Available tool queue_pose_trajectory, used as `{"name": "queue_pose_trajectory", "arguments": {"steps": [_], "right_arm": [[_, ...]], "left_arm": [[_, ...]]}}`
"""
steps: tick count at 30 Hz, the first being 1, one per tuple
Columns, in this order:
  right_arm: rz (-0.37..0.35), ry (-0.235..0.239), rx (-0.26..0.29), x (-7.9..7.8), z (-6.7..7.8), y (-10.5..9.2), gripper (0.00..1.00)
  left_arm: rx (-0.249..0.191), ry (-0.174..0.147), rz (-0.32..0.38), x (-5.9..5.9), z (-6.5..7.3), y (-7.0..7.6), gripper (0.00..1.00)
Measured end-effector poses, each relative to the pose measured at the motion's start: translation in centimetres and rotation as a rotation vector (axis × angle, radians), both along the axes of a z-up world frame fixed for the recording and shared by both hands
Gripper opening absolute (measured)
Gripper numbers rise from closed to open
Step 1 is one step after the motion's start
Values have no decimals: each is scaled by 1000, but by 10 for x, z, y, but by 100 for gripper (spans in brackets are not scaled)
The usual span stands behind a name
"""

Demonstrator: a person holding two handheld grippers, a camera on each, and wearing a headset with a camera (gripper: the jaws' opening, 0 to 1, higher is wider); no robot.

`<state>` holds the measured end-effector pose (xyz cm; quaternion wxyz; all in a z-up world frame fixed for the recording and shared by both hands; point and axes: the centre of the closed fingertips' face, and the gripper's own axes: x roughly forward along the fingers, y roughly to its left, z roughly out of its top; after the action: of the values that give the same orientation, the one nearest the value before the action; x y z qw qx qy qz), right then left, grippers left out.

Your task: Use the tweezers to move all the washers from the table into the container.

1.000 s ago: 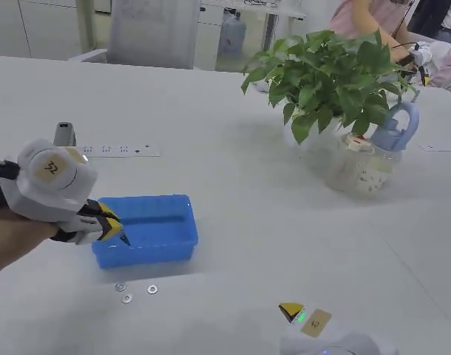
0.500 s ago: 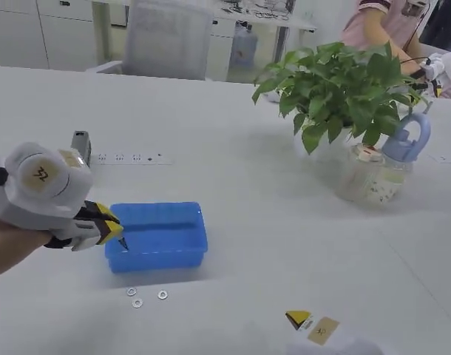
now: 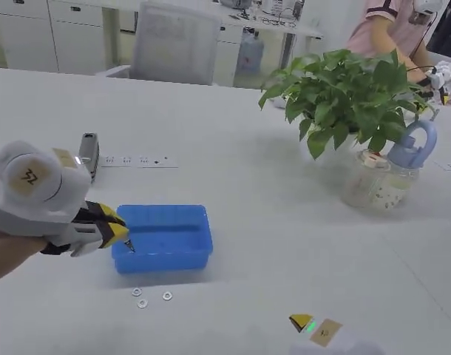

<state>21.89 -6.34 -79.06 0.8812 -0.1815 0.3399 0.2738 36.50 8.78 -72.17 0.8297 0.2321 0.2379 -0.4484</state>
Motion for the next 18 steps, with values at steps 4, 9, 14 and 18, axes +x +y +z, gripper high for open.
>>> {"name": "queue_pose_trajectory", "arguments": {"steps": [4, 9, 14, 18], "right_arm": [[2, 0, -6, 0, 0, 0, 79], [5, 0, -9, 0, -1, 0, 79], [6, 3, -12, -1, -1, 0, 79], [3, -1, -11, 0, -1, -1, 79]], "left_arm": [[-7, 10, -9, -8, -4, -3, 2], [-11, 33, -26, -20, -14, -9, 2], [-4, 56, -30, -25, -26, -10, 2], [-5, 77, -24, -26, -35, -10, 2]]}}
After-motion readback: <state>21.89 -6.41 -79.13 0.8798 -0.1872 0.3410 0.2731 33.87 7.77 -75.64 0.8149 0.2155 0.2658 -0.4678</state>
